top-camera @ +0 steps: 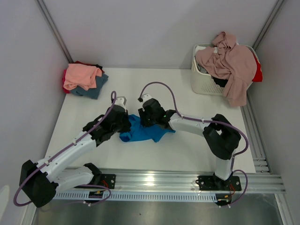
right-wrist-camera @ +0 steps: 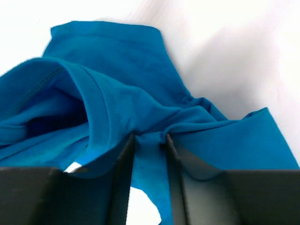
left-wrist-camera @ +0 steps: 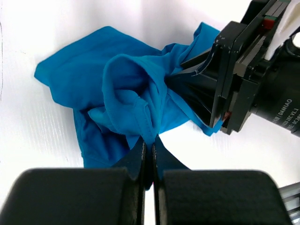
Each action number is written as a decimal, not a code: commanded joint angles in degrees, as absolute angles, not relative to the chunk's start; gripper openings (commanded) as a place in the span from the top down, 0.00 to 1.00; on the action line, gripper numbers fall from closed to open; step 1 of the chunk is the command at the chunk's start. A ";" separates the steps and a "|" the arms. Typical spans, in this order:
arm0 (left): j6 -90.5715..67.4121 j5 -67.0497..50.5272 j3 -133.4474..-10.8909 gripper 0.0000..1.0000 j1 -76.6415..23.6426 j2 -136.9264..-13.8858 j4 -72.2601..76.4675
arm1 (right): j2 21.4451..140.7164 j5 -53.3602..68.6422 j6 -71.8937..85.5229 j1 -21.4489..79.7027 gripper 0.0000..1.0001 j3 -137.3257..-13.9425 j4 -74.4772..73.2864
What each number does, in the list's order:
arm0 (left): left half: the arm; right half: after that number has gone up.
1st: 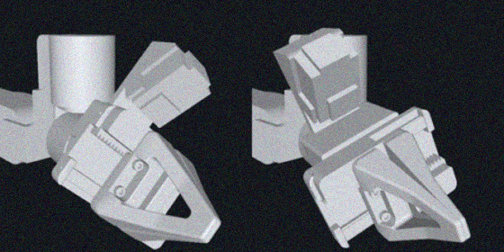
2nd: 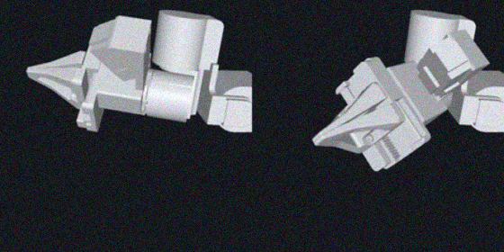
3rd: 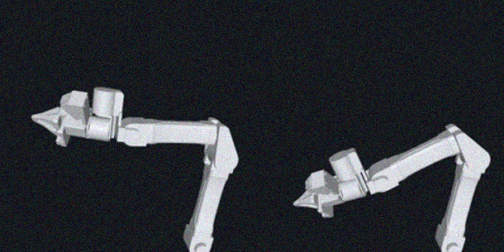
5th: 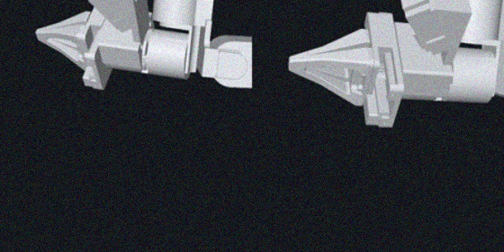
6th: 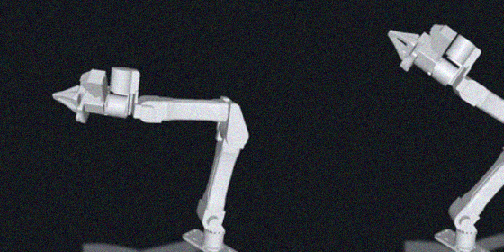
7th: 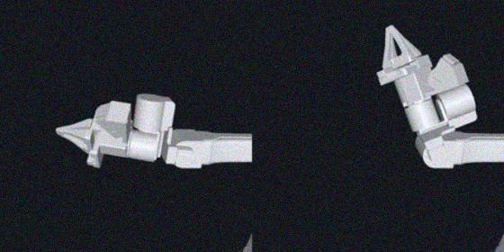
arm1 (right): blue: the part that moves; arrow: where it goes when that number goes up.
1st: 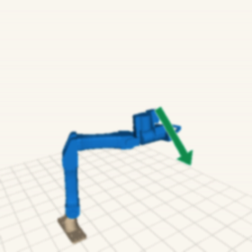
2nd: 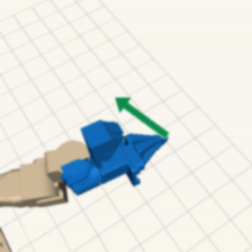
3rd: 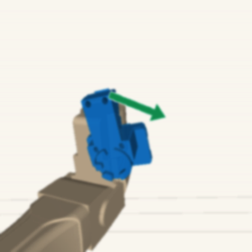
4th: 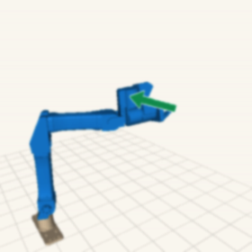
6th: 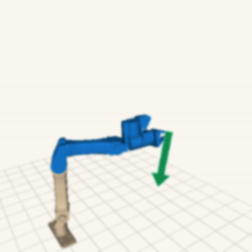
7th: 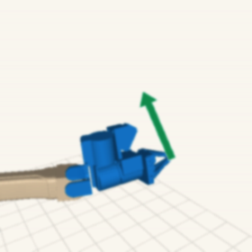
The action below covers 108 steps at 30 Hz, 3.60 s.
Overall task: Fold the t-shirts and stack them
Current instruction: Flatten out the tshirt
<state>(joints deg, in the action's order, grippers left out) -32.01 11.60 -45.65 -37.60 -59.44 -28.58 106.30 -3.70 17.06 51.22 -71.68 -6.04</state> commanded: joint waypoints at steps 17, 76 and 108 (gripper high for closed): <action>-29.27 11.60 -45.88 0.99 -37.62 -58.98 -27.60 | 104.24 -11.33 15.12 51.86 1.00 -75.59 -10.01; -24.17 22.24 -55.55 1.00 -12.66 -42.81 -27.68 | 57.57 -47.55 16.25 21.09 1.00 -69.52 -27.06; -26.89 -2.81 -45.70 1.00 -14.41 -39.11 -17.76 | 70.74 -16.18 18.19 25.57 0.24 -71.98 -30.06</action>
